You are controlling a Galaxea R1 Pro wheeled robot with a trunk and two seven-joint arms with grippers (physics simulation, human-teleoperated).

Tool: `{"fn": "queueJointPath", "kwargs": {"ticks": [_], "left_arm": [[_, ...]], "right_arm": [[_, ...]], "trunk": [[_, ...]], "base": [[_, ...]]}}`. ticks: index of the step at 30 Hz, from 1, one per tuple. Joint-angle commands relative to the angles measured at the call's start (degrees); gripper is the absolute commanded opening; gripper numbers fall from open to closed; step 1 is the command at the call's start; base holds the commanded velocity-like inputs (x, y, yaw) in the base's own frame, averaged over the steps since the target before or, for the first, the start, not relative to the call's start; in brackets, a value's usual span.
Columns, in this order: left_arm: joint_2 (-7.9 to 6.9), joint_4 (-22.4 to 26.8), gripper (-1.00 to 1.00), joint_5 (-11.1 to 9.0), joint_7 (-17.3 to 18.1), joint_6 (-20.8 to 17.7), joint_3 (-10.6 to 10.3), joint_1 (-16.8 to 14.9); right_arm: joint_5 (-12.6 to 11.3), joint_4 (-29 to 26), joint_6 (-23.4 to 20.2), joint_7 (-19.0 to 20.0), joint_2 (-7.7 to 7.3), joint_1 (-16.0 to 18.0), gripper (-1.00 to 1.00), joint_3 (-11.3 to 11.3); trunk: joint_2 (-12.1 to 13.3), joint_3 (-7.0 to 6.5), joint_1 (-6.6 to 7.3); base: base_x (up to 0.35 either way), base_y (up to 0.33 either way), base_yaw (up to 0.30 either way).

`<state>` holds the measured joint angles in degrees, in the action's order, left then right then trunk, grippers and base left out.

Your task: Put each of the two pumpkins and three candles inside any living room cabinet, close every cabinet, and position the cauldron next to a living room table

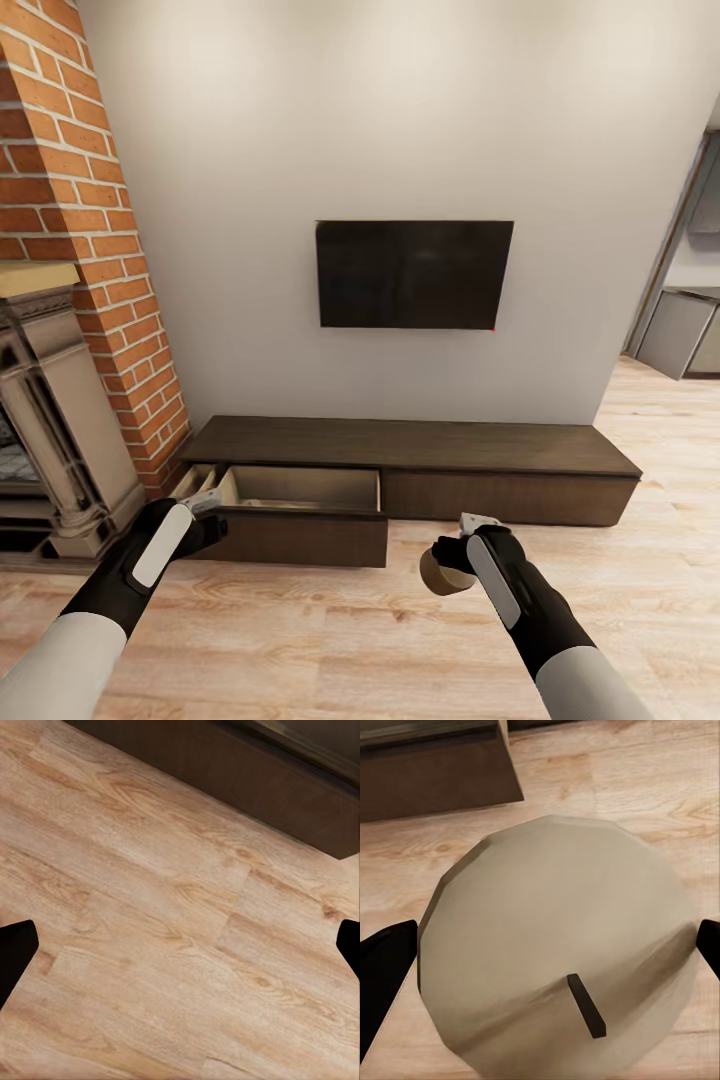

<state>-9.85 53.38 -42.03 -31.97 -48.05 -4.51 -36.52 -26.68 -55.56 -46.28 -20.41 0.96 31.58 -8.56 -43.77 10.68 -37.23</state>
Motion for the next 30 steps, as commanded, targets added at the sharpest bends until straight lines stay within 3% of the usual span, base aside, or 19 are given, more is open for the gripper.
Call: {"fn": "queueJointPath", "kwargs": {"ticks": [1,13,19,30], "left_arm": [[-0.08,0.1,1.0,-0.6,-0.5,0.0,-0.2,0.0],[-0.44,0.0,1.0,-0.7,-0.5,0.1,-0.2,0.0],[-0.43,0.1,1.0,-0.7,-0.5,-0.2,0.0,0.0],[-0.43,0.1,1.0,-0.8,-0.5,-0.6,1.0,0.1]], "right_arm": [[-0.6,-0.1,-0.1,-0.6,0.0,0.1,-1.0,-0.1],[-0.6,-0.2,0.0,-0.8,0.09,0.1,-1.0,-0.1],[-0.7,-2.0,-0.1,-0.8,0.02,0.1,-1.0,-0.2],[-0.7,-2.3,0.0,-0.8,0.09,0.1,-1.0,-0.7]], "trunk": [[-0.1,0.09,-0.02],[-0.1,-0.34,-0.02],[-0.1,-0.84,-0.02],[4.3,-3.77,2.4]], "base": [[0.0,0.328,0.0],[0.0,0.321,-0.08],[0.0,0.06,-0.134],[0.0,0.002,-0.101]]}}
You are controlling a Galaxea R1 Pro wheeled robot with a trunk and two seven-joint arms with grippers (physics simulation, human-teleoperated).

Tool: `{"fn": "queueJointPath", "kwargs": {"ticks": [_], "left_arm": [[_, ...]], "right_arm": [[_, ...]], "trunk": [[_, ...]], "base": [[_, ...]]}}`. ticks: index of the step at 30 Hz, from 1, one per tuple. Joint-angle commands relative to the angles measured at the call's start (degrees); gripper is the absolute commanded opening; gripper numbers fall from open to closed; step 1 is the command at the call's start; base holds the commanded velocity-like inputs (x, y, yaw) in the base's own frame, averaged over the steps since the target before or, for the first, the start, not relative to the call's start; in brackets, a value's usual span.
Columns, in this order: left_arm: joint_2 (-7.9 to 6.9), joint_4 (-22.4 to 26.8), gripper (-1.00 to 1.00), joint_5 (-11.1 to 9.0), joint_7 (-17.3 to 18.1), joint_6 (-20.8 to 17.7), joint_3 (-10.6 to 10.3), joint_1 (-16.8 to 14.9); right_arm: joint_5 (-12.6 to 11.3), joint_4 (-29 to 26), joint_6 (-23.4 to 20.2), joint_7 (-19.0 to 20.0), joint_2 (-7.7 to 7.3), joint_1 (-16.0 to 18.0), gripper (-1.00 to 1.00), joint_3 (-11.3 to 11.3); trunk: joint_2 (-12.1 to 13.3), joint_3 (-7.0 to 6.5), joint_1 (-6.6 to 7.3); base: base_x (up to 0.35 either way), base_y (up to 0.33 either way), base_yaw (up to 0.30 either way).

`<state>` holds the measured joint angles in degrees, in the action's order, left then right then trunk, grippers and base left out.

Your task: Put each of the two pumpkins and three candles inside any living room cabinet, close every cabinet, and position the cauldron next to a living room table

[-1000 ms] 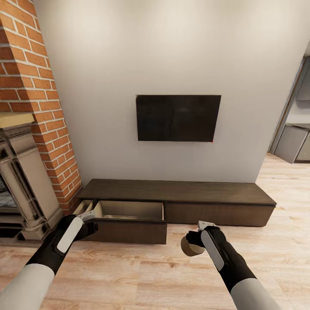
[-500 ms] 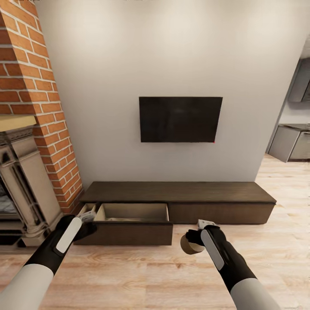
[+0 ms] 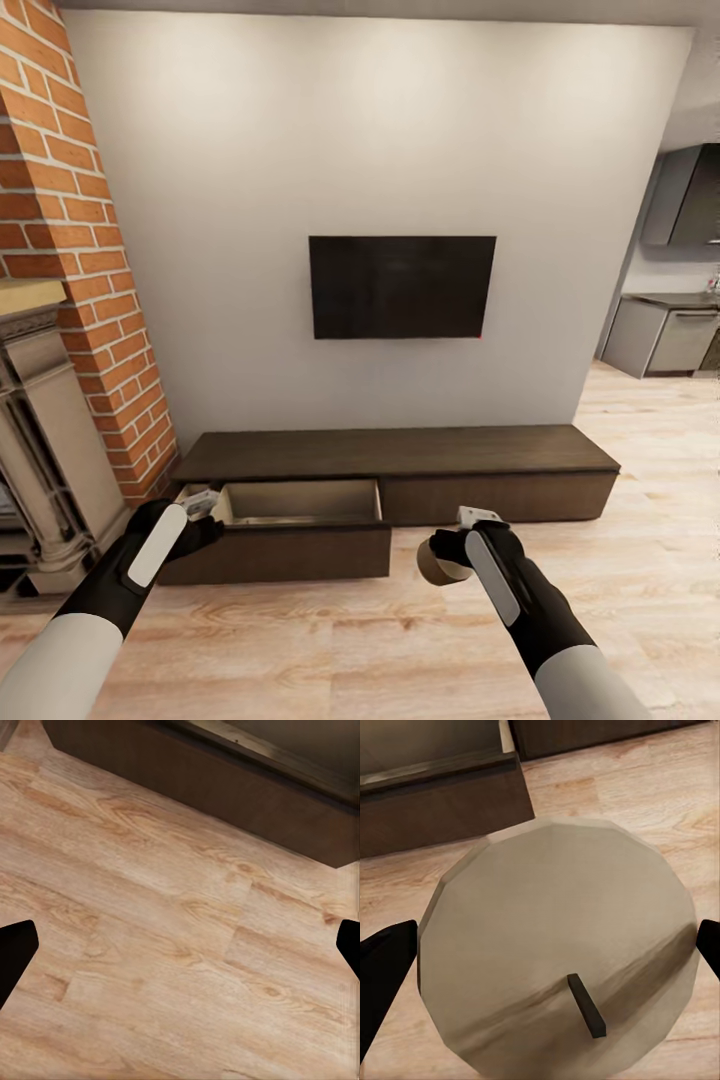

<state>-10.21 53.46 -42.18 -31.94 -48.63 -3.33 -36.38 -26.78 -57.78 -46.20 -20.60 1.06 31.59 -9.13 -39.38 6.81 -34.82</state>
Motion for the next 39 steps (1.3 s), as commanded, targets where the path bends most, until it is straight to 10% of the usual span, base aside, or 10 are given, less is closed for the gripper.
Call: {"fn": "queueJointPath", "kwargs": {"ticks": [1,15,39], "left_arm": [[-0.07,0.1,1.0,-0.6,-0.6,0.0,-0.2,0.0],[-0.07,0.1,1.0,-0.6,-0.6,0.4,-0.2,0.0],[-0.78,0.1,1.0,-0.6,-0.5,0.7,0.2,0.0]], "right_arm": [[-0.6,-0.1,-0.1,-0.6,-0.01,0.1,-1.0,-0.4],[-0.6,0.0,-0.1,-0.6,-0.01,0.1,-1.0,-0.9],[-0.5,-0.1,0.0,-0.5,-0.01,0.1,-1.0,-1.5]], "trunk": [[0.3,-0.17,0.2],[3.5,-2.89,1.96],[3.5,-3.47,1.96]], "base": [[0.0,0.0,-0.066],[0.0,0.0,-0.008],[0.159,0.207,0.142]]}}
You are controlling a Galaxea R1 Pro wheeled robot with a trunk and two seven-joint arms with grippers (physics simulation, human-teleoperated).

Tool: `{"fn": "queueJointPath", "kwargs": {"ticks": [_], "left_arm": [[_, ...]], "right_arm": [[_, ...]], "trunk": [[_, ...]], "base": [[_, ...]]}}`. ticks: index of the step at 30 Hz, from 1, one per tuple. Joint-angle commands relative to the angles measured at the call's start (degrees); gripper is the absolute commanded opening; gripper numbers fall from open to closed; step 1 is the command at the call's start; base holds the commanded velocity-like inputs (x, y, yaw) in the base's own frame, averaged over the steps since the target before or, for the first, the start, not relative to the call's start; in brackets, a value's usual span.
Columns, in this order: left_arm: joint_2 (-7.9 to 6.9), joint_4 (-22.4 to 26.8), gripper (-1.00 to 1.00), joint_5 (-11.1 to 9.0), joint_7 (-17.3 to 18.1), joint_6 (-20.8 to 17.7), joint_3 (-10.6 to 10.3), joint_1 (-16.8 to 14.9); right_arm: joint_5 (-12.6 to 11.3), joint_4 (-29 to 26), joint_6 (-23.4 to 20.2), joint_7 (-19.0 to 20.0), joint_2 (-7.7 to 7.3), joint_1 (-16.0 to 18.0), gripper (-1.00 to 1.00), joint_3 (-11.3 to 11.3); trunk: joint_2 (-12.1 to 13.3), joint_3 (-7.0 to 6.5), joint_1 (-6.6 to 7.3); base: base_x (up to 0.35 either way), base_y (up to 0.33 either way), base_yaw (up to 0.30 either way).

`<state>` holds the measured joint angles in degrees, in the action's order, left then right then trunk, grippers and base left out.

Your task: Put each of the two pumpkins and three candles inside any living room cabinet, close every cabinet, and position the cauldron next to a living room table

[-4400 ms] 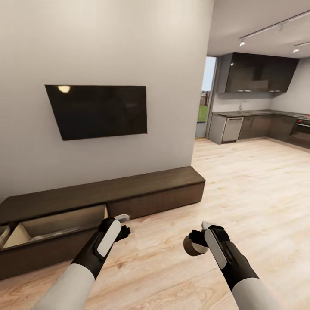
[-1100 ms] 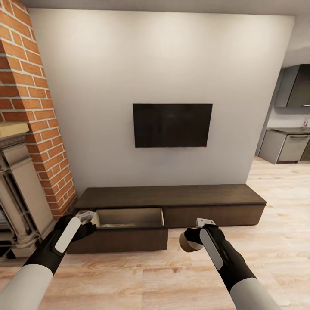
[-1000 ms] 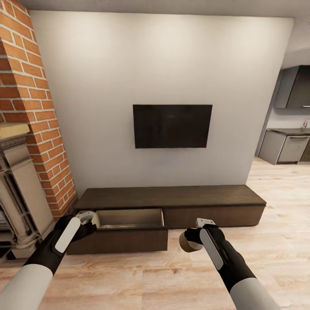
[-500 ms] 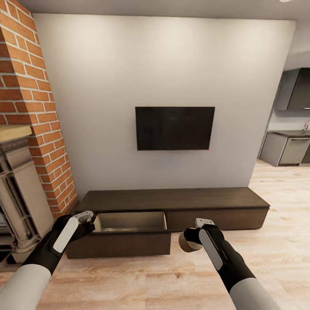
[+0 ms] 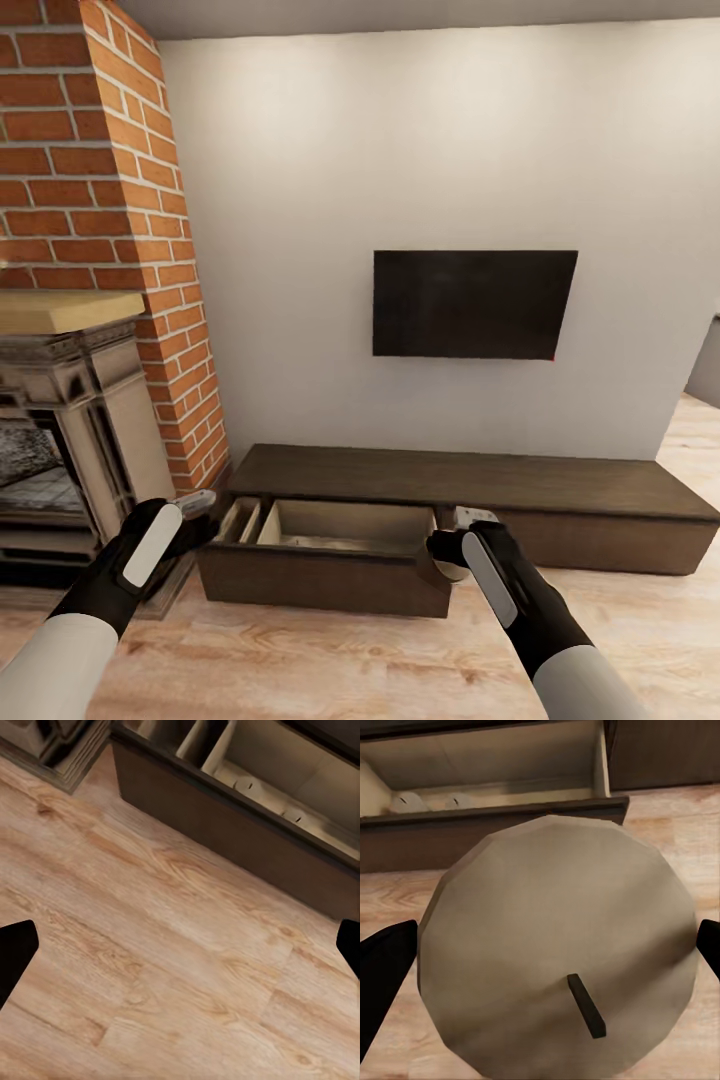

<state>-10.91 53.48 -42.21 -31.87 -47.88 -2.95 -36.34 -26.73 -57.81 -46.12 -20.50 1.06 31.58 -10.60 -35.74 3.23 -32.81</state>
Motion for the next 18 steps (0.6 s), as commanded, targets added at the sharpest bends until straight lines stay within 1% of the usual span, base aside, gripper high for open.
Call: {"fn": "queueJointPath", "kwargs": {"ticks": [1,3,5,11,16,18], "left_arm": [[-0.07,0.0,1.0,-0.6,-0.6,0.0,-0.2,0.0],[-0.07,0.0,1.0,-0.6,-0.6,0.0,-0.2,0.0],[-0.07,0.0,1.0,-0.6,-0.6,0.0,-0.2,0.0],[-0.07,0.0,1.0,-0.6,-0.6,0.0,-0.3,0.0],[-0.07,0.0,1.0,-0.6,-0.6,0.1,-0.3,0.0],[-0.07,0.0,1.0,-0.6,-0.6,0.0,-0.3,0.0]], "right_arm": [[-0.6,-0.1,-0.1,-0.6,-0.01,0.1,-1.0,0.0],[-0.8,0.0,-0.1,-0.6,-0.01,0.1,-1.0,0.0],[-1.0,0.0,-0.1,-0.5,-0.01,0.1,-1.0,0.0],[-1.3,0.1,-0.1,-0.5,-0.01,0.1,-1.0,0.0],[-1.3,0.1,-0.1,-0.5,-0.01,0.1,-1.0,0.0],[-1.3,0.0,-0.1,-0.5,-0.01,0.1,-1.0,0.0]], "trunk": [[-0.1,0.07,-0.04],[-0.1,0.01,-0.04],[-0.1,-0.02,-0.04],[-0.1,-0.03,-0.04],[-0.1,-0.02,-0.04],[-0.1,0.01,-0.04]], "base": [[0.227,0.247,0.229],[0.23,0.245,0.092],[0.231,0.243,-0.088],[0.237,0.239,-0.24],[0.294,0.133,-0.268],[0.289,0.199,-0.132]]}}
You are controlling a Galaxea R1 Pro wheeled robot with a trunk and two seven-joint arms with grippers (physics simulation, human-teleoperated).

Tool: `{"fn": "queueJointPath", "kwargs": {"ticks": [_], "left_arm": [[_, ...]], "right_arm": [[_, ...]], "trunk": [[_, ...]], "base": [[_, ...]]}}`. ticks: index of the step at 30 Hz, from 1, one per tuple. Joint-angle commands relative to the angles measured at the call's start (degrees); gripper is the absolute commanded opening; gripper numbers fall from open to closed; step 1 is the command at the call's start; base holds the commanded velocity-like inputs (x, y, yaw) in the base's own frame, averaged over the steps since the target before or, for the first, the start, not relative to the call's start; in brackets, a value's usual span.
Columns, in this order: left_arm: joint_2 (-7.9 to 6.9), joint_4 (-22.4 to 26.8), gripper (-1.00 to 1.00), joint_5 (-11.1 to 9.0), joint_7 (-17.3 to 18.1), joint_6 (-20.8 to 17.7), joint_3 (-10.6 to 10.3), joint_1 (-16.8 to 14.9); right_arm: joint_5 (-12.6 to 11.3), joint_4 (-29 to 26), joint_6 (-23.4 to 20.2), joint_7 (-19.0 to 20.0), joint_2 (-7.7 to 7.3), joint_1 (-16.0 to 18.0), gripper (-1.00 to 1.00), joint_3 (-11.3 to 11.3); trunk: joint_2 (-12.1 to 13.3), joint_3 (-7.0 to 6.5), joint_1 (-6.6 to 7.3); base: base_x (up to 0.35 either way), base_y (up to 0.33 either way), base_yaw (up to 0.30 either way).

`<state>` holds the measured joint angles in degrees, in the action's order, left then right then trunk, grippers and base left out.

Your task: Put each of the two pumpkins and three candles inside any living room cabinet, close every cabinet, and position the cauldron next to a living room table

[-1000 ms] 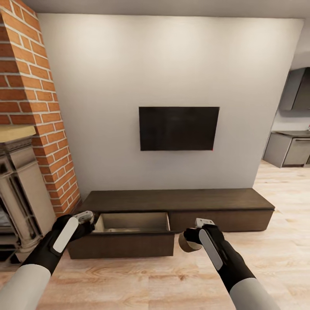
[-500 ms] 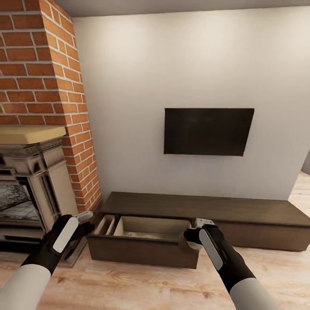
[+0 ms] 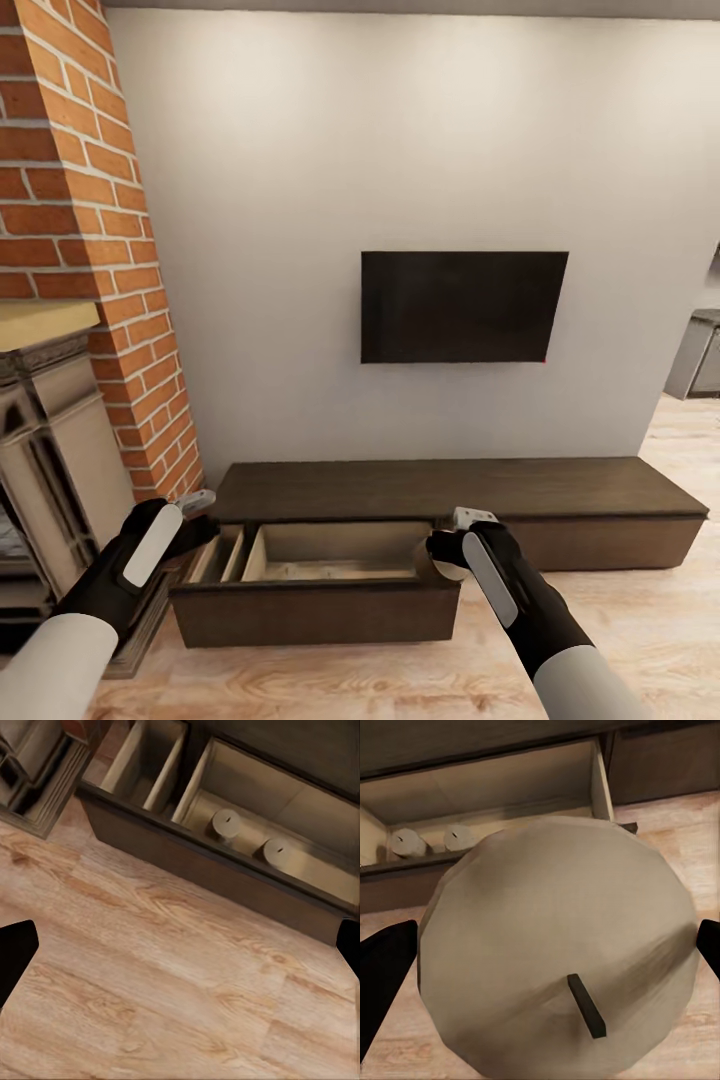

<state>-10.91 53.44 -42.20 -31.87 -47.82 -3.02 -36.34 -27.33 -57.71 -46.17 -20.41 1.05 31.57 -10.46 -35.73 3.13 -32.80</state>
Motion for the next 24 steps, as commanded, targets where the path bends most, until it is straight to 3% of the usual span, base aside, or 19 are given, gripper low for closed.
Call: {"fn": "queueJointPath", "kwargs": {"ticks": [1,12,24], "left_arm": [[-0.08,0.1,1.0,-0.6,-0.6,0.0,-0.2,0.0],[-0.08,0.1,1.0,-0.6,-0.6,0.0,-0.2,0.0],[-0.08,0.1,1.0,-0.6,-0.6,0.0,-0.2,0.0]], "right_arm": [[-0.7,-0.1,0.2,-0.6,0.0,0.1,-1.0,-0.1],[-0.5,-0.1,1.9,-0.5,0.0,0.1,-1.0,-0.3],[-0.6,-0.1,1.8,-0.5,0.0,0.1,-1.0,-0.3]], "trunk": [[-0.1,0.12,-0.05],[-0.1,0.12,-0.05],[-0.1,0.12,-0.05]], "base": [[0.276,0.231,-0.046],[0.267,0.23,-0.004],[0.218,0.004,0.0]]}}
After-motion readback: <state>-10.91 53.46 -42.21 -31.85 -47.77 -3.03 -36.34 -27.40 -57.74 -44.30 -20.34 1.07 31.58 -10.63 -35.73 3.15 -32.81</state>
